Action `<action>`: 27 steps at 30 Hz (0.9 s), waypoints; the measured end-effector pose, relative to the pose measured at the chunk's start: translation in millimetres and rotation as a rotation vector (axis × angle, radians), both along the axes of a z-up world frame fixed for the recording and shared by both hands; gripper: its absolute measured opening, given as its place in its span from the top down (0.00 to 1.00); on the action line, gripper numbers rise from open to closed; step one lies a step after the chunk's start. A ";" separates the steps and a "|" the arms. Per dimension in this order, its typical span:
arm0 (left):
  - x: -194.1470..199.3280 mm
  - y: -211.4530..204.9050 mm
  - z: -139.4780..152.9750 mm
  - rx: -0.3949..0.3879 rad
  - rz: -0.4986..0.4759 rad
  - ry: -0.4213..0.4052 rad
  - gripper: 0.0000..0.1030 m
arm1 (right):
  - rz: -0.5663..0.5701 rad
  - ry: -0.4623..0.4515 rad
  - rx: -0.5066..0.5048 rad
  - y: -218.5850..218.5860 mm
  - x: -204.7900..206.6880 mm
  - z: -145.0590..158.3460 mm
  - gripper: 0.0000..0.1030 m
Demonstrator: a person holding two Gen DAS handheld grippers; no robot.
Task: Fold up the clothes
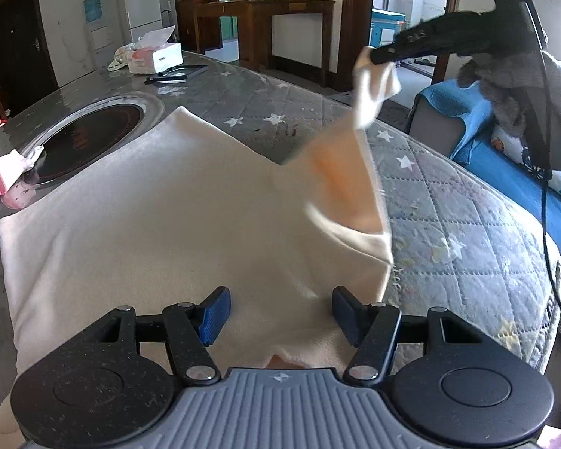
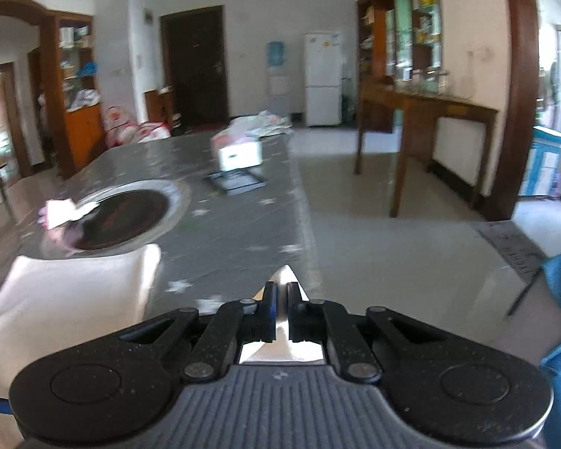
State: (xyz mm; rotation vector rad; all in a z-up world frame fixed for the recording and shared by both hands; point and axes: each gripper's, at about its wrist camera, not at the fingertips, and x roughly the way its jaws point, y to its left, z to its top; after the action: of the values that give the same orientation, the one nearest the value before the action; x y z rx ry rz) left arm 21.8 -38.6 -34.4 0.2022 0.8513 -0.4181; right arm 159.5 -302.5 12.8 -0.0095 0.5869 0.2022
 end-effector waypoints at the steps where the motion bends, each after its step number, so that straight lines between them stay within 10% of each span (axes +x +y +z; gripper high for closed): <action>1: -0.4 -0.2 0.1 0.002 -0.004 0.001 0.38 | -0.025 0.011 0.006 -8.4 -0.1 -3.0 0.95; 27: 7.6 -29.4 16.2 -0.016 -0.079 -0.013 0.37 | -0.245 0.172 0.309 -96.0 -31.5 -43.5 0.63</action>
State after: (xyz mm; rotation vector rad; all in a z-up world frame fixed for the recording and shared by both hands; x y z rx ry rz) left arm 29.4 -68.0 -18.2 0.2239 0.8288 -0.4964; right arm 128.0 -398.5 -30.6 0.3802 0.7171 0.0532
